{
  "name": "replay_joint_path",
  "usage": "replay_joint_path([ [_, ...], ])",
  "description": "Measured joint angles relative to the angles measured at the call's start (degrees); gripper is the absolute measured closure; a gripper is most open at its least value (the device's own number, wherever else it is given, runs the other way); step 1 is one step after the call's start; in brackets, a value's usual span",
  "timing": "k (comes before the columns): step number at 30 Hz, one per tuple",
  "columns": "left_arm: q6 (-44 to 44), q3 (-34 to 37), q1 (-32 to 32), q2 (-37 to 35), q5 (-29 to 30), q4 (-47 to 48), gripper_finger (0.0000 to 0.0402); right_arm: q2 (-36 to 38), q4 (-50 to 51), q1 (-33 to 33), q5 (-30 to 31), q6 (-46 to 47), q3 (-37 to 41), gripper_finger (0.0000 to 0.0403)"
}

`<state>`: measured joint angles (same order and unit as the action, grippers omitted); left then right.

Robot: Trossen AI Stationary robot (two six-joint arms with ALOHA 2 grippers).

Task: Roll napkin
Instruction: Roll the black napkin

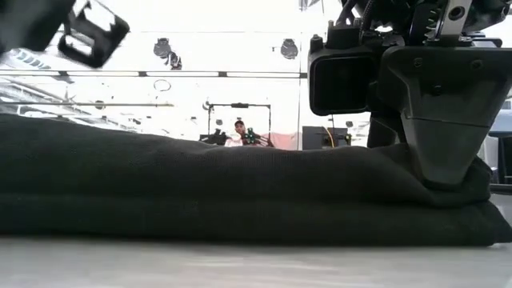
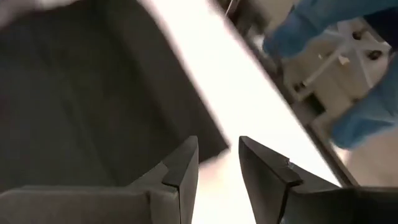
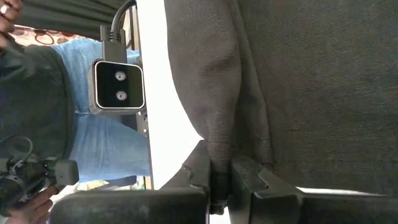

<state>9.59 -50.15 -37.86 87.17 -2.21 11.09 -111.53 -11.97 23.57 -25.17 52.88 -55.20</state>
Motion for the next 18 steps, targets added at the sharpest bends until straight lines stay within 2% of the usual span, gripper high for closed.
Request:
replay_joint_path([
  [4, -2.9, -0.1, -3.9, 1.3, 6.5, -3.7, 0.0249, 0.0, -0.1, 0.0, 0.0, 0.0, 0.0, 0.0393],
  [12, 0.7, -0.1, -5.5, 7.3, 7.7, -4.9, 0.0132, 0.0, -0.1, 0.0, 0.0, 0.0, 0.0, 0.0393],
  [18, 3.6, -0.1, -5.3, 10.6, 10.0, -5.6, 0.0116, 0.0, -0.1, 0.0, 0.3, 0.0, 0.0, 0.0393],
])
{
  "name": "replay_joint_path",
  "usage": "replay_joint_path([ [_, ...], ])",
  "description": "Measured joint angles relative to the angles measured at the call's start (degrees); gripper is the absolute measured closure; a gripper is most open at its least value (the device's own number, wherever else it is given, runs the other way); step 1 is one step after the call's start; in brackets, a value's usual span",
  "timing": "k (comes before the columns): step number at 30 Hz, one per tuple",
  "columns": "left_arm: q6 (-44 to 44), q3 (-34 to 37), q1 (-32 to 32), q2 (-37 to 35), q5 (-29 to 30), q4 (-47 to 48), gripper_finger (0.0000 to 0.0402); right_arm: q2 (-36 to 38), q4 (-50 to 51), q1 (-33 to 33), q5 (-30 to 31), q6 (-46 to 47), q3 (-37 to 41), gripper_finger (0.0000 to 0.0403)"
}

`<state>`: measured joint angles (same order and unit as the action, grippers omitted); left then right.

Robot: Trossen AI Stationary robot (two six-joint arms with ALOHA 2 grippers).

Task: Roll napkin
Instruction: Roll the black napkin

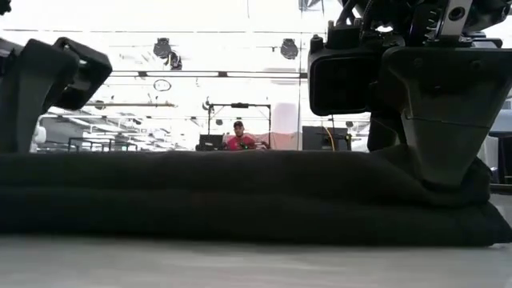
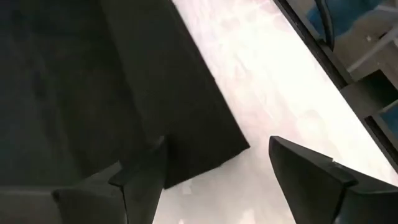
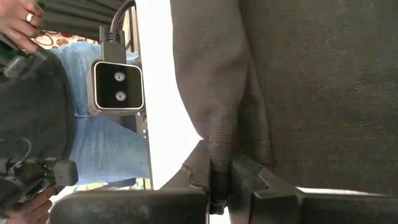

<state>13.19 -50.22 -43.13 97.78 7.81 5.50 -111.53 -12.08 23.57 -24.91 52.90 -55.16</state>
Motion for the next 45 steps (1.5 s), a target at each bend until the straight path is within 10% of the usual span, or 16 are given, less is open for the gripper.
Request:
replay_joint_path([
  [11, 9.2, -0.2, 0.6, 6.3, 0.7, -2.1, 0.0139, 0.0, 0.0, 0.0, 1.1, 0.5, 0.0, 0.0393],
  [21, 12.1, -0.2, 1.6, 7.6, 2.8, -3.1, 0.0293, 0.5, 0.3, 0.0, 1.2, -0.5, 0.1, 0.0386],
  [26, 12.2, -0.2, 1.6, 7.6, 1.1, -2.7, 0.0384, 2.9, 2.3, 0.1, 3.7, -5.3, 0.3, 0.0325],
  [30, 12.5, -0.2, 1.7, 7.6, 0.4, -2.3, 0.0382, 5.6, 2.7, 1.8, 6.9, -11.6, 0.2, 0.025],
  [36, 13.9, -0.1, 2.1, 7.7, -1.2, -2.1, 0.0385, 8.5, 5.9, 7.5, 17.7, -25.5, 0.2, 0.0175],
  [45, 17.7, -0.1, 3.2, 7.7, -5.3, -2.2, 0.0387, 8.7, 7.8, 15.1, 37.6, -28.8, 0.1, 0.0165],
])
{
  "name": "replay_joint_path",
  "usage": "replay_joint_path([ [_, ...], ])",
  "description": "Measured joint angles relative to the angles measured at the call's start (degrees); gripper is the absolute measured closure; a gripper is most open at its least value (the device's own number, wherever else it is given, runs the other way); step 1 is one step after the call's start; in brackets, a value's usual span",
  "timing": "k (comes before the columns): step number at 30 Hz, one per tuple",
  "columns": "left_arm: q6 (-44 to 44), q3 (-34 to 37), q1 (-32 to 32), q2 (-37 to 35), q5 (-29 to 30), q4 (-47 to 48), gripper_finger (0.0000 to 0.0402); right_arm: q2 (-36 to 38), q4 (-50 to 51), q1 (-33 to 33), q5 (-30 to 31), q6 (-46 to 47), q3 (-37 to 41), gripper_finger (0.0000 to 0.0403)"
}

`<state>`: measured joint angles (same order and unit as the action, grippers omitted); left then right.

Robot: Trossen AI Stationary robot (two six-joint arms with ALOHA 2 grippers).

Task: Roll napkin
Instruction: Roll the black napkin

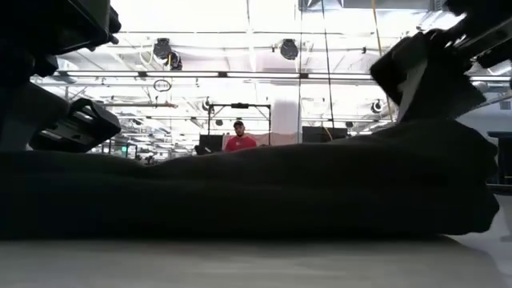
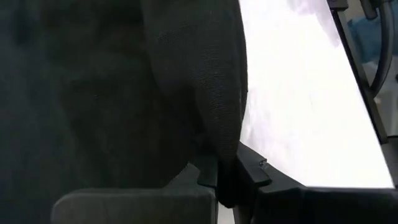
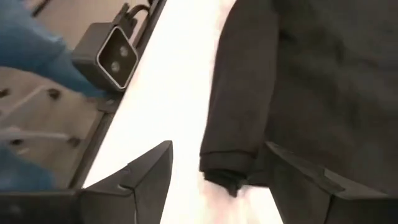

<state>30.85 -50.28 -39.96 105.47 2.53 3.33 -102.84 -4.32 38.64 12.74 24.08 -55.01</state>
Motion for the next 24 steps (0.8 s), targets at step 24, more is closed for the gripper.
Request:
replay_joint_path([
  [24, 3.3, 0.1, 1.1, -0.1, -4.4, -1.1, 0.0388, -6.1, -4.5, 3.4, 9.9, -10.0, -2.9, 0.0165],
])
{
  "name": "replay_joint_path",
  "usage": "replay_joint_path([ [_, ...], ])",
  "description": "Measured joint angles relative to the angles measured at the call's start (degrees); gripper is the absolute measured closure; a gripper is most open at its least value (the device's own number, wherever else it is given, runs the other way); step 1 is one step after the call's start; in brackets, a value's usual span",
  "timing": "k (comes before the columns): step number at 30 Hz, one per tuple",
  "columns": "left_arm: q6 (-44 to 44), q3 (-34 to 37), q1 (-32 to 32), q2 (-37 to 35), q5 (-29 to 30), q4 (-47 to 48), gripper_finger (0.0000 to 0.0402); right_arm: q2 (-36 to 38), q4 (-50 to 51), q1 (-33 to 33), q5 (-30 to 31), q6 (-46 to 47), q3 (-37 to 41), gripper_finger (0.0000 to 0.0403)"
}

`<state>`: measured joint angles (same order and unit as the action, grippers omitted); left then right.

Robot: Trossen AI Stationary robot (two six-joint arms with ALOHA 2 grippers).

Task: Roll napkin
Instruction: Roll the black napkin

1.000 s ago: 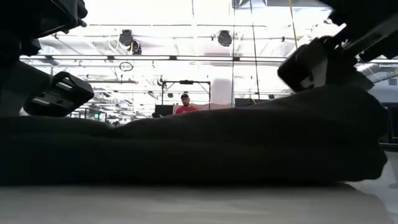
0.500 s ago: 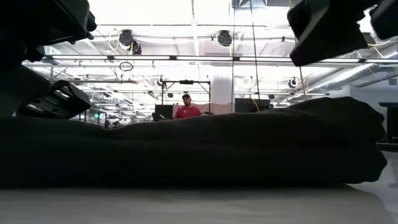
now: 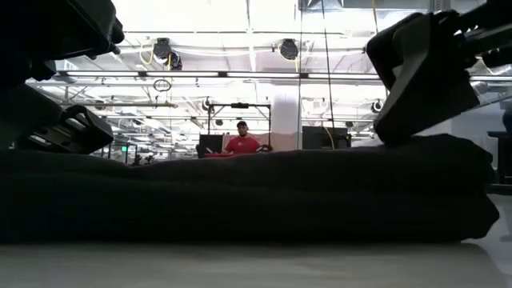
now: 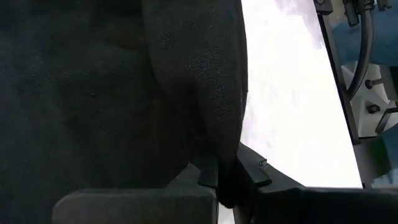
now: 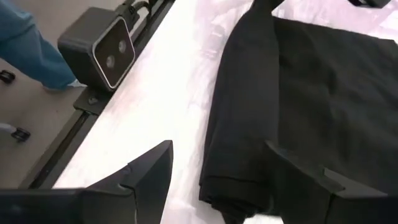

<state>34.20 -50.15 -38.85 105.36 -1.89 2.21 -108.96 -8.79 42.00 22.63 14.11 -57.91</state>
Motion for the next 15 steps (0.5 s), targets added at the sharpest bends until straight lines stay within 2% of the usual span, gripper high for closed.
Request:
replay_joint_path([
  [8, 0.0, 0.0, 0.2, 0.0, -0.2, -0.5, 0.0388, -0.4, 1.9, 0.0, 1.5, -1.0, 0.0, 0.0165],
  [15, -0.2, 0.1, 0.3, 0.1, -0.8, -2.0, 0.0388, -3.0, 2.4, -1.2, 0.2, -1.4, 0.0, 0.0165],
])
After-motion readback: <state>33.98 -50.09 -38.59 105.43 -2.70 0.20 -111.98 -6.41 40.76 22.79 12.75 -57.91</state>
